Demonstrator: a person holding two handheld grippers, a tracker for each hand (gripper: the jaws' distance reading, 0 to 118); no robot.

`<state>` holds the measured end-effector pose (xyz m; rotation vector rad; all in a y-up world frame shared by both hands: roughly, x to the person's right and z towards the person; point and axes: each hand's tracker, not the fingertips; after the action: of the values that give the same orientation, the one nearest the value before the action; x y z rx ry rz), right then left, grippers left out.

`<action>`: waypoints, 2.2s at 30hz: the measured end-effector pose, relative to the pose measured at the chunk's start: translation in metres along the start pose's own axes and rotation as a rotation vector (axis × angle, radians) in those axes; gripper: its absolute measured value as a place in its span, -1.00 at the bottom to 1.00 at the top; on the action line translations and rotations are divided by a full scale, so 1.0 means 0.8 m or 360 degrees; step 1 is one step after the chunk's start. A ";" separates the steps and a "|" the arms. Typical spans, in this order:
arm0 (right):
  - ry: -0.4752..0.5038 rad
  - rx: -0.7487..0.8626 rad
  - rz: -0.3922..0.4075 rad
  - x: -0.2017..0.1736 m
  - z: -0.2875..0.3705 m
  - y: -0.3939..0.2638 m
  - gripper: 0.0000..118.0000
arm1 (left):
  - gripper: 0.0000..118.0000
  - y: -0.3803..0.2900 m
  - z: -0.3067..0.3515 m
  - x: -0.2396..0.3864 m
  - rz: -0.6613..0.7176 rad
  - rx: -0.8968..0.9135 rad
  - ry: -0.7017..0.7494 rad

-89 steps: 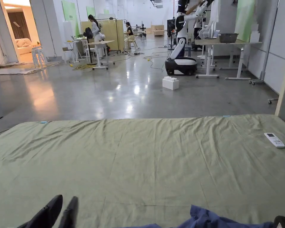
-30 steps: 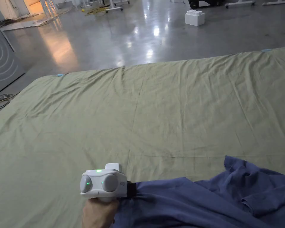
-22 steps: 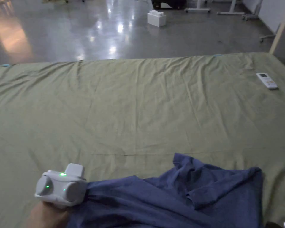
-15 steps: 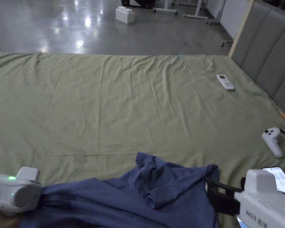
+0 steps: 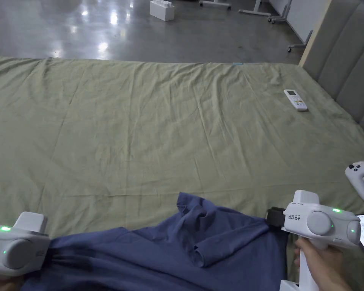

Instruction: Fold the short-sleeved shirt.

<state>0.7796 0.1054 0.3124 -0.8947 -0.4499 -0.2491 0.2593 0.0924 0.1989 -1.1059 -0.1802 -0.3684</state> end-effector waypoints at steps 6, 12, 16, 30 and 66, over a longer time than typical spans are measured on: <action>0.0214 0.0070 -0.0038 0.000 0.030 -0.002 -0.94 | -0.85 -0.022 0.031 -0.023 0.0250 0.0190 -0.0117; 0.0379 0.0419 -0.0072 0.007 0.158 0.030 -0.94 | -0.87 -0.039 0.163 -0.084 0.0475 0.0643 -0.0330; 0.0476 0.0721 0.0001 0.017 0.278 0.056 -0.94 | -0.87 -0.053 0.290 -0.121 0.0496 0.0992 -0.0353; 0.0551 0.1443 0.0042 0.022 0.532 0.162 -0.94 | -0.88 -0.030 0.573 -0.180 0.0306 0.1745 0.0053; 0.0317 0.1591 0.0284 -0.084 0.501 0.319 -0.94 | -0.89 0.155 0.495 -0.240 0.0494 0.1696 0.0094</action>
<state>0.7115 0.5803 0.3206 0.0736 -0.2497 0.0657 0.1444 0.5346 0.2079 -0.0608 -0.1199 0.0066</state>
